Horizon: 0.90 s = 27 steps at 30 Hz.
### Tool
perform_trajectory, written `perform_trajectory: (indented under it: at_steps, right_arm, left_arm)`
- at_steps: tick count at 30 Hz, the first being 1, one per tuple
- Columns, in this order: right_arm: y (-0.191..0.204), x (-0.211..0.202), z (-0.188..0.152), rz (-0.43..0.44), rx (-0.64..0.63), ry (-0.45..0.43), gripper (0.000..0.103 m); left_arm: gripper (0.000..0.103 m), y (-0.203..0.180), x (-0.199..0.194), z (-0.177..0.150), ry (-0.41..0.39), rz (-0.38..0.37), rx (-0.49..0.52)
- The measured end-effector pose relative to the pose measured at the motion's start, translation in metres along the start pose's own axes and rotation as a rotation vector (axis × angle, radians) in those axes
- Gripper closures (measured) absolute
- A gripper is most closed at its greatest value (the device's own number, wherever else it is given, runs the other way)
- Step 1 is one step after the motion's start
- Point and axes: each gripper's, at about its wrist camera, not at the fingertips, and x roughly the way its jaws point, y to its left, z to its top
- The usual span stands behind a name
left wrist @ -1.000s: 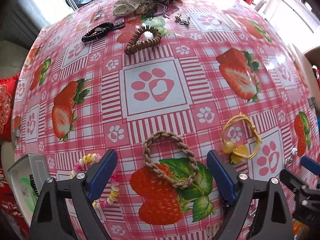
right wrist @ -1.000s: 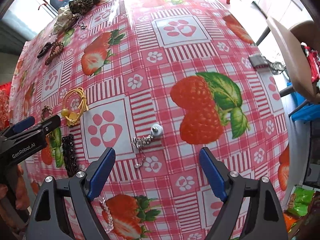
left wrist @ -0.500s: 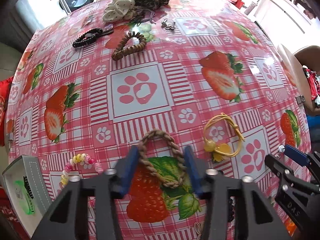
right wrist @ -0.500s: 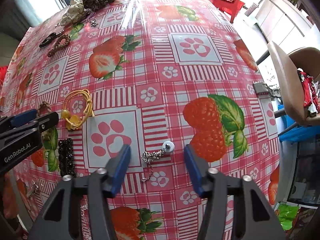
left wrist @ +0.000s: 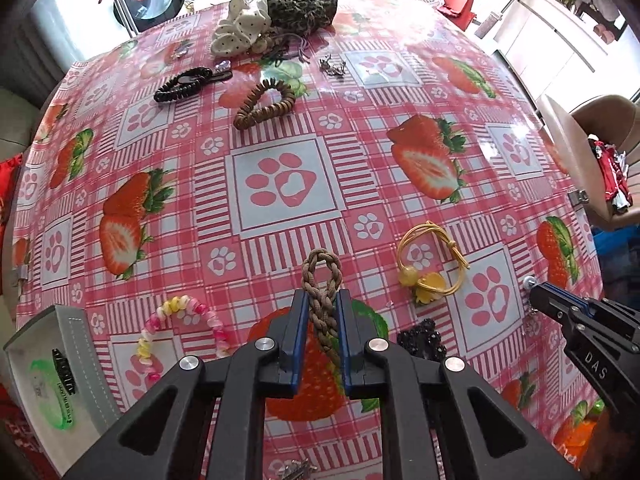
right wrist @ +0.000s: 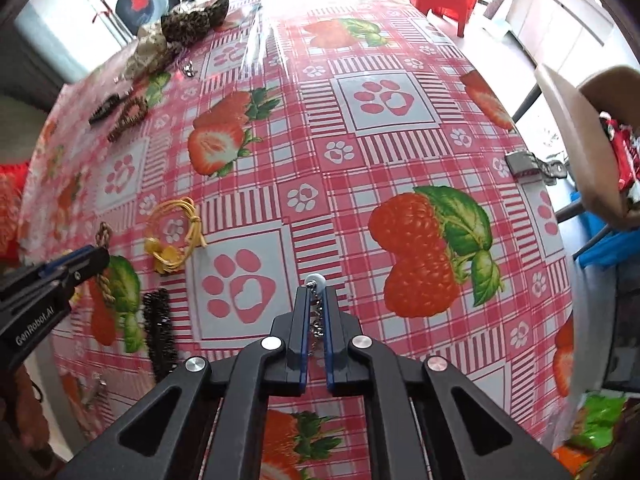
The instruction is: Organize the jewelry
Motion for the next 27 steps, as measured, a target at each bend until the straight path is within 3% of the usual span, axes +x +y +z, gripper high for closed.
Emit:
perform_trajectory:
  at_steps: [12,17,18,20,21,24,26,27]
  right_arm:
    - [-0.008,-0.017,-0.006,0.07,0.067,-0.015,0.098]
    - [-0.008,-0.015,-0.007,0.028,0.057,0.0,0.095]
    - [-0.008,-0.012,-0.007,0.014,0.054,0.005,0.091]
    - [-0.007,-0.008,-0.006,0.001,0.042,0.007,0.051]
    - [-0.006,-0.007,-0.006,-0.005,0.036,0.004,0.049]
    - [0.002,0.001,-0.005,-0.03,-0.008,0.008,0.05]
    - [0.007,0.009,-0.005,-0.074,-0.033,0.024,0.073]
    - [0.01,0.012,-0.006,-0.113,-0.051,0.024,0.076]
  left_arm:
    - [0.082,0.013,-0.026,-0.008,-0.027,-0.007,-0.016]
    - [0.082,0.02,-0.033,-0.015,-0.031,0.002,-0.018]
    - [0.082,0.018,-0.031,-0.013,-0.032,0.004,-0.017]
    - [0.082,0.02,-0.034,-0.016,-0.035,0.007,-0.014]
    - [0.082,0.02,-0.034,-0.017,-0.036,0.01,-0.012]
    - [0.082,0.022,-0.036,-0.019,-0.036,0.011,-0.011]
    - [0.082,0.022,-0.037,-0.019,-0.036,0.01,-0.013]
    - [0.082,0.023,-0.038,-0.02,-0.035,0.01,-0.015]
